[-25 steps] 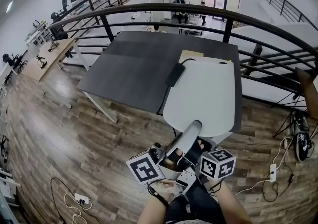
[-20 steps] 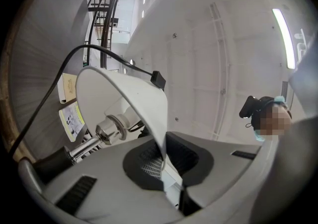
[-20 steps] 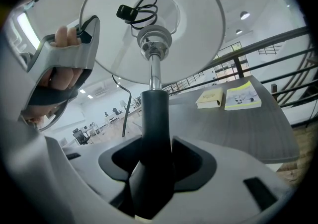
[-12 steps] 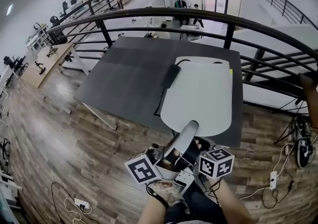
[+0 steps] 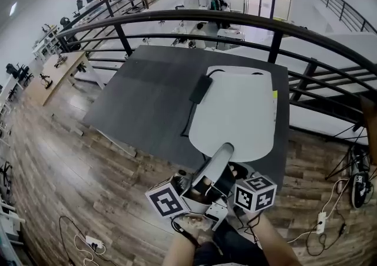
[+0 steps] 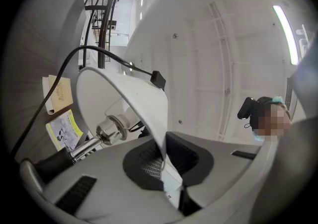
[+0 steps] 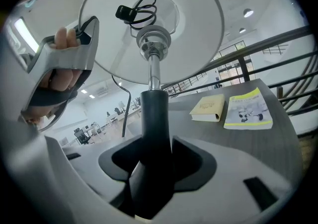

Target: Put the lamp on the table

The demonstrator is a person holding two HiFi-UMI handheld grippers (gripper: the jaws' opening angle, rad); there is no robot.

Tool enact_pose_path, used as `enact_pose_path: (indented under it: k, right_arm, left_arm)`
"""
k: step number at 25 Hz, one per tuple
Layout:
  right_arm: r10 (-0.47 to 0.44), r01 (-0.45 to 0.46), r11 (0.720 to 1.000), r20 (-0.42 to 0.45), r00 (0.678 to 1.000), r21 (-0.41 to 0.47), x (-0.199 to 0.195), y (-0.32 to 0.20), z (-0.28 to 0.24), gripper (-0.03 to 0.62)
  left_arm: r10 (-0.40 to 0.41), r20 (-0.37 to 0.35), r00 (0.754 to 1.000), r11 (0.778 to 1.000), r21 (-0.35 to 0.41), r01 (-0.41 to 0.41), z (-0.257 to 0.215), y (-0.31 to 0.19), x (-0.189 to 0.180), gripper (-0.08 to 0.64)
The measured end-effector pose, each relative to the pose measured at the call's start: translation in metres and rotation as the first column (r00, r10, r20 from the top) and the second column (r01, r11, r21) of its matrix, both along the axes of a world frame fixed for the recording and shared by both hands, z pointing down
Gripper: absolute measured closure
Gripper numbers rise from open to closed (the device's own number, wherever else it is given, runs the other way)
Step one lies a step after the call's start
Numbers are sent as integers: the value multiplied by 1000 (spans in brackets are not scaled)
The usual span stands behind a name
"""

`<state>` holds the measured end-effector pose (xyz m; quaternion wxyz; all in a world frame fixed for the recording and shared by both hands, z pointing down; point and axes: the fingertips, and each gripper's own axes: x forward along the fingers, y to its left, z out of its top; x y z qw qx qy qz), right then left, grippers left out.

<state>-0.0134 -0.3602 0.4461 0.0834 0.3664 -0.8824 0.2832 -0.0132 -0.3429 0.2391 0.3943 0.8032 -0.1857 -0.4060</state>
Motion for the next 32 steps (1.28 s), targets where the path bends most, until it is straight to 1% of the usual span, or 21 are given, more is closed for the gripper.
enact_pose_path:
  k: [5, 11, 18, 23, 27, 32]
  right_arm:
    - [-9, 9, 1000, -6, 1000, 0, 7, -20, 3, 385]
    - [-10, 10, 1000, -2, 1000, -6, 6, -39, 8, 385]
    - [-9, 9, 1000, -10, 1000, -7, 1, -45, 14, 385]
    - [8, -9, 1000, -15, 1000, -15, 0, -55, 21, 385]
    - [28, -28, 999, -29, 999, -22, 1, -62, 29, 385]
    - [52, -53, 998, -52, 997, -21, 5, -77, 39, 385]
  left_arm:
    - [-9, -5, 1000, 1000, -4, 8, 3, -18, 6, 546]
    - [-13, -1, 1000, 1000, -11, 13, 8, -37, 7, 546]
    - [-7, -3, 1000, 1000, -18, 7, 14, -41, 0, 545]
    - [6, 1, 1000, 1000, -27, -6, 20, -52, 1, 545]
    - [23, -32, 999, 999, -40, -24, 31, -60, -4, 545]
    - [54, -42, 998, 997, -50, -56, 39, -76, -5, 543]
